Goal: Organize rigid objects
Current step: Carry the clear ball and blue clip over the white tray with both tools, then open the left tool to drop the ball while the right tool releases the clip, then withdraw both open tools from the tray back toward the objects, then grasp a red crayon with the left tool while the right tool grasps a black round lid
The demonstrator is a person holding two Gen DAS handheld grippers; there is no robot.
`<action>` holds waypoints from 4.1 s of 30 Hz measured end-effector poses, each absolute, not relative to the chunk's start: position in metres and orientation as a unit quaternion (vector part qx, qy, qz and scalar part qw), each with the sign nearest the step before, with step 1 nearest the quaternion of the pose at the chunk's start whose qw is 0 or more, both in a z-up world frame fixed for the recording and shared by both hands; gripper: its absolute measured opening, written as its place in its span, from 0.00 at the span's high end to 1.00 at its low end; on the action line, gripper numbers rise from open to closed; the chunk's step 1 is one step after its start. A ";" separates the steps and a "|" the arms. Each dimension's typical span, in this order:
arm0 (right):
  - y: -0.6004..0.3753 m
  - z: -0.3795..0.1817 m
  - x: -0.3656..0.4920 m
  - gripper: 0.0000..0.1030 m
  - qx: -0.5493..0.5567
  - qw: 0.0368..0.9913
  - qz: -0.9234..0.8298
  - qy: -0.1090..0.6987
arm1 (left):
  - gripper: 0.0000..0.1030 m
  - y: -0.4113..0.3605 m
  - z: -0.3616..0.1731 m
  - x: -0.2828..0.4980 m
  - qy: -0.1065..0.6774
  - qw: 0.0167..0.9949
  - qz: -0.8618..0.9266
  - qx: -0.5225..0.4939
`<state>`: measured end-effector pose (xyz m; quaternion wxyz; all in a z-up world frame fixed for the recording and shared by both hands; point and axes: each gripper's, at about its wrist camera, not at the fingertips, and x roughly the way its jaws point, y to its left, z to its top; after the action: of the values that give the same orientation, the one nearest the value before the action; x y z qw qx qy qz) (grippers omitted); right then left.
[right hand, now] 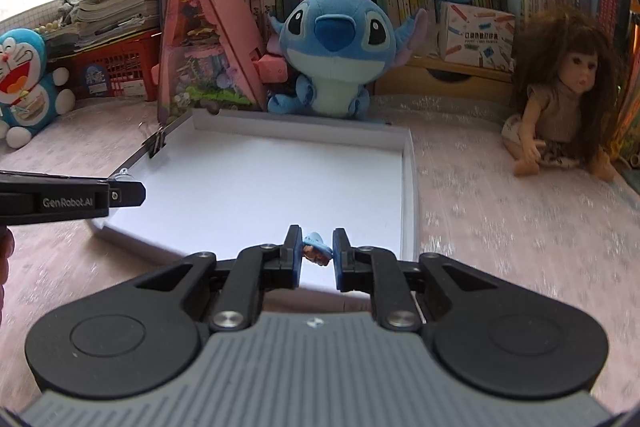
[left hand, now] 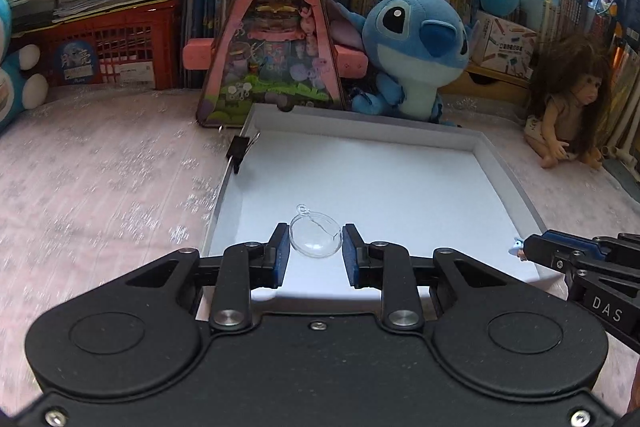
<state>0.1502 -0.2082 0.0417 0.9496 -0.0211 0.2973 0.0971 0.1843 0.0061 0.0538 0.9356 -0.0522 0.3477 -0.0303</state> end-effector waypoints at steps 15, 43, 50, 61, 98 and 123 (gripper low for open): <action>-0.194 0.018 0.196 0.81 -0.025 0.947 0.085 0.308 | 0.75 -0.010 0.026 0.223 0.375 0.926 -0.007 -0.049; -0.195 -0.005 0.212 0.81 -0.017 0.938 0.081 0.337 | 0.75 -0.022 0.011 0.229 0.375 0.927 -0.002 -0.021; -0.195 0.001 0.207 0.57 -0.012 0.940 0.083 0.330 | 0.74 -0.020 0.017 0.226 0.375 0.927 -0.005 -0.024; -0.197 0.020 0.182 0.39 -0.026 0.948 0.091 0.304 | 0.53 -0.021 0.036 0.197 0.342 0.940 -0.019 -0.005; -0.230 0.020 0.077 0.23 -0.018 0.959 0.131 0.252 | 0.43 -0.026 0.037 0.073 0.333 0.940 -0.070 0.020; -0.235 -0.013 0.024 0.44 -0.063 0.943 0.164 0.281 | 0.65 -0.001 0.016 -0.004 0.339 0.933 -0.123 0.012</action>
<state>0.0241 -0.2352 -0.0130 0.9435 -0.0629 0.2812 0.1638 -0.0037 -0.0009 0.0162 0.9327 0.0119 0.3387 -0.1232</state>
